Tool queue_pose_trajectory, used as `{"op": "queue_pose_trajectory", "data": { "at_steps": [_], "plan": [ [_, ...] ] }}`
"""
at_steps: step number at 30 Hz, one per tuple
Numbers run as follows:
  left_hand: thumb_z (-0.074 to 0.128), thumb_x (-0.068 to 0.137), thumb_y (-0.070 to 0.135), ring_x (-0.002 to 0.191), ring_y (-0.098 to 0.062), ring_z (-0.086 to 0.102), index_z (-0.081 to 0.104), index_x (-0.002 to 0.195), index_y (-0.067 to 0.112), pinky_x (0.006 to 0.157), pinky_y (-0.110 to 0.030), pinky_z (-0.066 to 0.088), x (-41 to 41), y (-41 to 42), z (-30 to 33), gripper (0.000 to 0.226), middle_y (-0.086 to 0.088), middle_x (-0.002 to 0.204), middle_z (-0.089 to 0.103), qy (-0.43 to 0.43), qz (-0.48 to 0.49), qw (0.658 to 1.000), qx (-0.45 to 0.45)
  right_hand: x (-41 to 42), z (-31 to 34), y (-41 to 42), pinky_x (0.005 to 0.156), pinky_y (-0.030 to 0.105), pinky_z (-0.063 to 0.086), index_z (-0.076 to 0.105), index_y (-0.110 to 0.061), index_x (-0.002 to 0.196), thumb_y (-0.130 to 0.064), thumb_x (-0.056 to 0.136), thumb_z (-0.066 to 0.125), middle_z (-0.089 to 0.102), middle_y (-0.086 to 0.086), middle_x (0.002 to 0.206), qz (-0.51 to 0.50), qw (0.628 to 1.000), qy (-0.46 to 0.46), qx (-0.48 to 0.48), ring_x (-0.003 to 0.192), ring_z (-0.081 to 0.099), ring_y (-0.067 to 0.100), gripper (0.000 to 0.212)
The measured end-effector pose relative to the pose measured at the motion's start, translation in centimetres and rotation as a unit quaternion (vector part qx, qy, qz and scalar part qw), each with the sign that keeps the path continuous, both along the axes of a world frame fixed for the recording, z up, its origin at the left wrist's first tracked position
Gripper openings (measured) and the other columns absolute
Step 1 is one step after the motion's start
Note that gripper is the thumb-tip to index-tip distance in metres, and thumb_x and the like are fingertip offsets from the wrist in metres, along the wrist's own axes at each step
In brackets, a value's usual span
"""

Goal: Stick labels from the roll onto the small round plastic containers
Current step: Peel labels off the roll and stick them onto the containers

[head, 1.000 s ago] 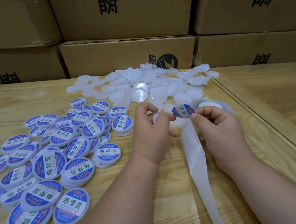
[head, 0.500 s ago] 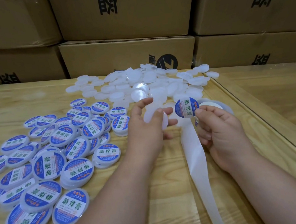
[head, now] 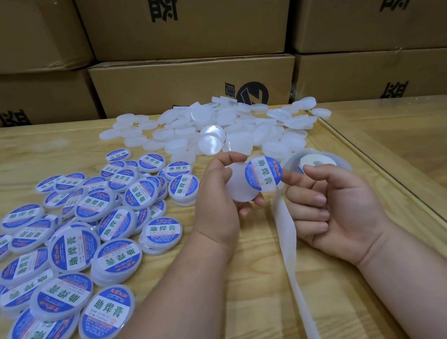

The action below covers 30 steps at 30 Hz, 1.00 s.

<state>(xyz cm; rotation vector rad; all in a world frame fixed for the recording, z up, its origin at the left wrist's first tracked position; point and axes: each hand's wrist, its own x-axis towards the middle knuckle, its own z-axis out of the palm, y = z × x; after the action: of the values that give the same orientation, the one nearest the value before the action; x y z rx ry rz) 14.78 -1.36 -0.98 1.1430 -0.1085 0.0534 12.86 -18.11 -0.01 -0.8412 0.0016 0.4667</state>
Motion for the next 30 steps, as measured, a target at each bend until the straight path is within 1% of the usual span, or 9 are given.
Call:
{"op": "queue_pose_trajectory", "data": {
  "at_steps": [2, 4, 6, 12, 21, 23, 27, 30],
  "plan": [
    [0.036, 0.075, 0.027, 0.049, -0.026, 0.055, 0.058, 0.099, 0.016, 0.042, -0.024, 0.025, -0.04, -0.03, 0.04, 0.034, -0.013, 0.082, 0.072, 0.004, -0.003, 1.0, 0.009, 0.03, -0.04, 0.01, 0.037, 0.019, 0.014, 0.076, -0.007, 0.096, -0.03, 0.079, 0.06, 0.031, -0.007, 0.052, 0.008, 1.0, 0.003, -0.005, 0.046, 0.013, 0.007, 0.034],
    [0.038, 0.074, 0.026, 0.051, -0.026, 0.056, 0.057, 0.099, 0.017, 0.045, -0.027, 0.025, -0.1, -0.08, 0.15, 0.033, -0.024, 0.094, 0.073, 0.009, -0.008, 1.0, 0.021, 0.02, -0.03, 0.06, 0.036, 0.02, 0.014, 0.077, -0.005, 0.1, -0.031, 0.08, 0.058, 0.031, -0.007, 0.052, 0.013, 1.0, 0.007, -0.005, 0.046, 0.013, 0.008, 0.037],
    [0.04, 0.072, 0.025, 0.051, -0.027, 0.056, 0.056, 0.099, 0.018, 0.046, -0.028, 0.024, -0.11, -0.07, 0.18, 0.032, -0.027, 0.103, 0.072, 0.012, -0.015, 0.999, 0.028, 0.04, -0.01, 0.08, 0.037, 0.02, 0.014, 0.076, -0.004, 0.102, -0.031, 0.08, 0.059, 0.03, -0.006, 0.052, 0.013, 1.0, 0.009, -0.005, 0.046, 0.013, 0.008, 0.04],
    [0.04, 0.071, 0.023, 0.05, -0.024, 0.056, 0.053, 0.1, 0.017, 0.044, -0.026, 0.025, -0.07, -0.1, 0.31, 0.033, -0.017, 0.098, 0.077, 0.009, -0.029, 0.999, 0.034, 0.02, 0.07, 0.1, 0.036, 0.02, 0.016, 0.073, -0.001, 0.108, -0.032, 0.08, 0.059, 0.03, -0.005, 0.051, 0.016, 1.0, 0.014, -0.004, 0.046, 0.013, 0.008, 0.044],
    [0.04, 0.07, 0.02, 0.049, -0.024, 0.056, 0.055, 0.099, 0.017, 0.043, -0.024, 0.026, -0.03, -0.08, 0.39, 0.033, -0.014, 0.093, 0.077, 0.009, -0.034, 0.998, 0.044, 0.03, -0.03, 0.14, 0.037, 0.021, 0.018, 0.077, -0.001, 0.104, -0.033, 0.079, 0.06, 0.03, -0.006, 0.049, 0.027, 0.999, 0.004, -0.017, 0.046, 0.014, 0.009, 0.044],
    [0.04, 0.071, 0.02, 0.049, -0.024, 0.057, 0.055, 0.099, 0.017, 0.044, -0.024, 0.026, -0.03, -0.07, 0.33, 0.033, -0.014, 0.093, 0.077, 0.007, -0.034, 0.998, 0.045, 0.04, -0.05, 0.13, 0.036, 0.021, 0.019, 0.076, -0.001, 0.105, -0.033, 0.077, 0.062, 0.03, -0.006, 0.049, 0.028, 0.999, 0.004, -0.018, 0.045, 0.014, 0.008, 0.045],
    [0.04, 0.072, 0.021, 0.049, -0.024, 0.057, 0.055, 0.099, 0.018, 0.043, -0.024, 0.026, -0.06, -0.08, 0.3, 0.031, -0.014, 0.093, 0.077, 0.004, -0.034, 0.998, 0.044, 0.09, -0.15, 0.13, 0.037, 0.02, 0.019, 0.074, 0.0, 0.11, -0.033, 0.08, 0.06, 0.028, -0.006, 0.049, 0.026, 0.999, 0.006, -0.021, 0.045, 0.014, 0.009, 0.047],
    [0.04, 0.073, 0.021, 0.05, -0.023, 0.058, 0.056, 0.099, 0.018, 0.042, -0.023, 0.026, -0.08, -0.1, 0.3, 0.03, -0.013, 0.093, 0.078, 0.002, -0.031, 0.998, 0.048, 0.11, -0.2, 0.11, 0.037, 0.02, 0.018, 0.075, 0.0, 0.108, -0.033, 0.08, 0.059, 0.027, -0.007, 0.047, 0.022, 0.999, 0.006, -0.025, 0.045, 0.013, 0.009, 0.046]
  ]
}}
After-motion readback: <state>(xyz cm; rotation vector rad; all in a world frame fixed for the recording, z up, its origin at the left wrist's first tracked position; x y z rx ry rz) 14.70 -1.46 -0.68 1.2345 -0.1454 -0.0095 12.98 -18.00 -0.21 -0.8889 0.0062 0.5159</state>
